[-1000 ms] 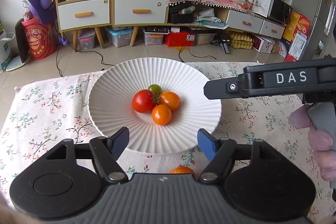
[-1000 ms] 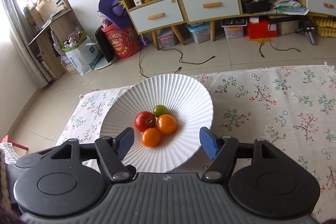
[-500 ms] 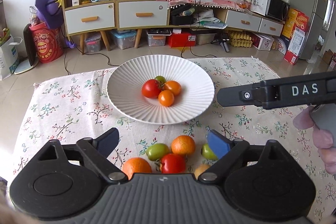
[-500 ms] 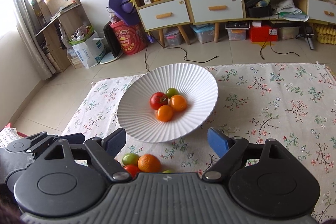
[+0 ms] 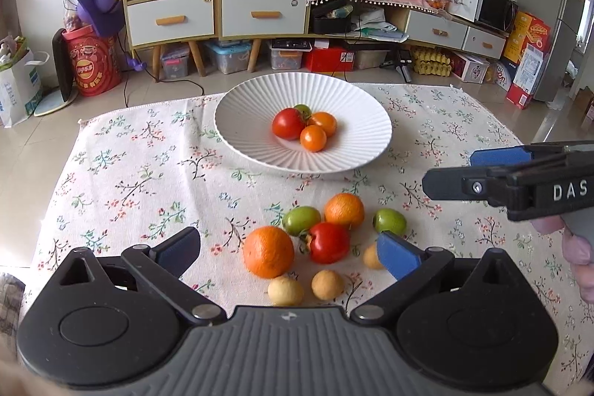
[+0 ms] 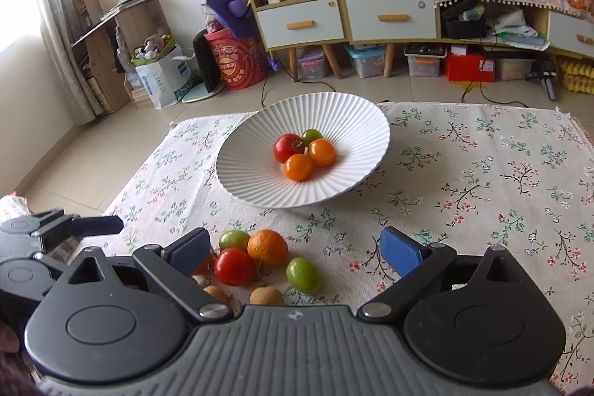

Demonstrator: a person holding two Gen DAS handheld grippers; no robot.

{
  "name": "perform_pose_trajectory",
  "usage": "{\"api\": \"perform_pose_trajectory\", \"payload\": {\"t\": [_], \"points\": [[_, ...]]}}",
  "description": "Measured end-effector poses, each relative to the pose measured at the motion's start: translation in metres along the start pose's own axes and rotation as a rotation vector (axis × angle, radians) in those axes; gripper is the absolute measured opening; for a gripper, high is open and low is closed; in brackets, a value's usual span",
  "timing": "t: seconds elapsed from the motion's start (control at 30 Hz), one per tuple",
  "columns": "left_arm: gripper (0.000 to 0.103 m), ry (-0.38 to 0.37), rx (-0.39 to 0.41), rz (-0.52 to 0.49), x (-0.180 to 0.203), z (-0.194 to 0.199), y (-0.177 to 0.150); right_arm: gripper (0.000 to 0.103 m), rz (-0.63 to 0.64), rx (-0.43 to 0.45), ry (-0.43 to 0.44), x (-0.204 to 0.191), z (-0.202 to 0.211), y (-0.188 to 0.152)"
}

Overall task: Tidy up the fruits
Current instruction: 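Withdraw both tools back toward the remaining fruits, then grasp a brown kiwi with the left tool while the right tool grasps another kiwi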

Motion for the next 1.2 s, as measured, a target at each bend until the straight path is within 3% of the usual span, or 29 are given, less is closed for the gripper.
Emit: {"api": "perform_pose_trajectory", "payload": {"t": [0.4, 0.7, 0.87, 0.93, 1.0, 1.1, 1.2], "points": [[0.098, 0.012, -0.017, -0.022, -0.022, 0.021, -0.027, 0.101, 0.087, -0.010, 0.024, -0.012, 0.004, -0.034], [0.098, 0.009, -0.089, -0.134, -0.031, 0.022, -0.043, 0.102, 0.119, -0.037, 0.030, -0.019, -0.002, -0.048], [0.097, 0.013, -0.160, -0.096, -0.046, 0.016, -0.058, 0.101, 0.147, -0.053, 0.023, -0.025, -0.007, -0.055], [0.096, 0.012, -0.188, -0.091, -0.049, 0.013, -0.064, 0.096, 0.166, -0.060, 0.022, -0.027, -0.011, -0.059], [0.081, 0.009, -0.225, -0.095, -0.051, 0.009, -0.070, 0.082, 0.178, -0.063, 0.016, -0.027, -0.013, -0.060], [0.074, -0.001, -0.255, -0.076, -0.054, 0.004, -0.075, 0.072, 0.177, -0.072, 0.013, -0.026, -0.017, -0.063], [0.068, -0.018, -0.245, -0.072, -0.052, 0.005, -0.075, 0.070, 0.186, -0.061, 0.003, -0.026, -0.019, -0.065]]}}
Point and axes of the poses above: each gripper's, at about its wrist camera, not at the fingertips, and z roughly against the way its jaws point, x to its right, y to its top, the point moved 5 cm from there along -z, roughly the way its jaws point, and after that the axes turned 10 degrees about -y, right-handed, at the moved point
